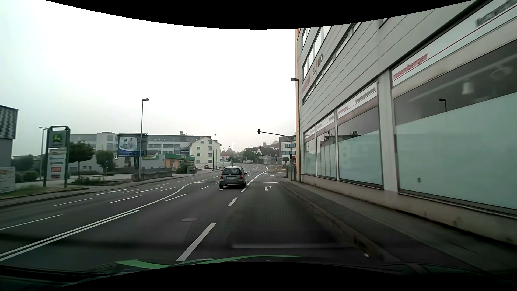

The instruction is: Follow the waypoints while adhering to traffic rules and regulations

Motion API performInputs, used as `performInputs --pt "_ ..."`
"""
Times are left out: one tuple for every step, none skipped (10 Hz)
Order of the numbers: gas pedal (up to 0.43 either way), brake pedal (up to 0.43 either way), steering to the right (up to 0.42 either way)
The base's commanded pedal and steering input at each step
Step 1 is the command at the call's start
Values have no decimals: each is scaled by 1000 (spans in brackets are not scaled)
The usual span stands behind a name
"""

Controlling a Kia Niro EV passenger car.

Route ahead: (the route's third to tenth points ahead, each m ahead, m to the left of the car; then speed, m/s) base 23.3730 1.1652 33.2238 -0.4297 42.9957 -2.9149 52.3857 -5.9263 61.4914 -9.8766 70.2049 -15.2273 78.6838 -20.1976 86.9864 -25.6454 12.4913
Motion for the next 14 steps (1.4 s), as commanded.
performInputs --pt "0 12 -14" --pt "0 24 -11" --pt "0 49 -9" --pt "0 73 -9" --pt "0 79 -9" --pt "0 110 -9" --pt "0 134 -8" --pt "0 134 -8" --pt "0 146 -8" --pt "0 171 -8" --pt "0 177 -7" --pt "0 183 -7" --pt "0 183 -7" --pt "0 183 -7"
